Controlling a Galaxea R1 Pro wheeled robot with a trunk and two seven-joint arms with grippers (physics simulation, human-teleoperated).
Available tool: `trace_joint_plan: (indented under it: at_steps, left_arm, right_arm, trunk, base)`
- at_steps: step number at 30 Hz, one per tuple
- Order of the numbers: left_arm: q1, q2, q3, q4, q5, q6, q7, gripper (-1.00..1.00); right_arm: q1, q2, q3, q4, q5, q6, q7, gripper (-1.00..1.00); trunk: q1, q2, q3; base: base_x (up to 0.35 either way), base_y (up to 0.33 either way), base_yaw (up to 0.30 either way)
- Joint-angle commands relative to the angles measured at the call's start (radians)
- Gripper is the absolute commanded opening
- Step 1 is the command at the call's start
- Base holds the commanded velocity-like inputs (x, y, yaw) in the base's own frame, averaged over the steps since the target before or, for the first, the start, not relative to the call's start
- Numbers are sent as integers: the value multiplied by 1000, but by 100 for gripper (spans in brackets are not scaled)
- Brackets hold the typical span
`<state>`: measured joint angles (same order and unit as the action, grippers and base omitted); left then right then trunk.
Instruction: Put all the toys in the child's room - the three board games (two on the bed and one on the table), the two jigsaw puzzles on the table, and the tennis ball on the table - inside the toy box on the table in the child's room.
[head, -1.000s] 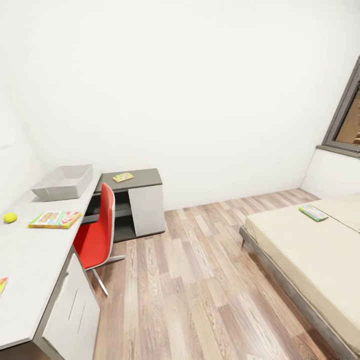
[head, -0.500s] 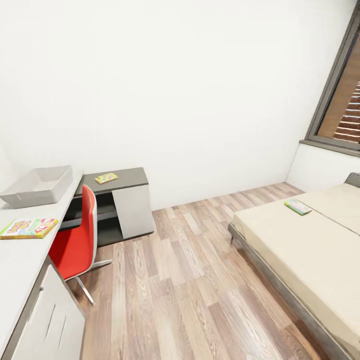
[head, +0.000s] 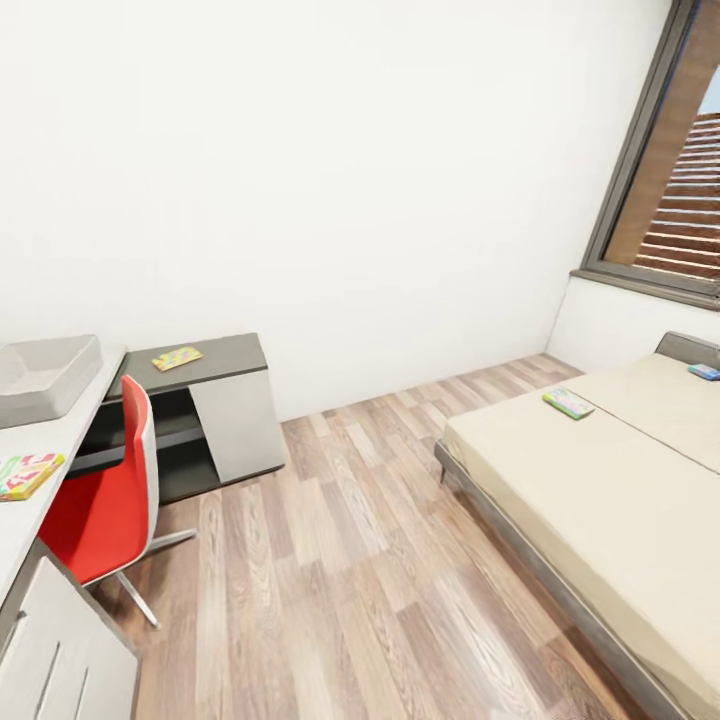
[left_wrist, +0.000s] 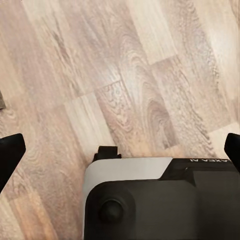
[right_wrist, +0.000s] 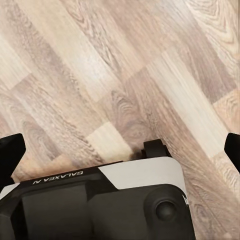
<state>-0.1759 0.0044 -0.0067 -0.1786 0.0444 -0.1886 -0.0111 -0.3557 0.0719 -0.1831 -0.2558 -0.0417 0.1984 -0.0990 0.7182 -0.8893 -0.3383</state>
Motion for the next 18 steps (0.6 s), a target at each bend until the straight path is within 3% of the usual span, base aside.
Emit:
trace_joint_plan:
  at_steps: [1, 18]
  left_arm:
    - [-1, 0, -1, 1, 5, -3, -1, 100]
    - [-1, 2, -1, 1, 6, -3, -1, 100]
  right_arm:
    - [0, 1, -1, -2, -4, 5, -4, 100]
    - [0, 21, -1, -2, -1, 4, -4, 100]
  trunk:
    - [0, -1, -3]
    - [0, -1, -28]
  base:
    - [108, -4, -139]
    - [160, -1, -126]
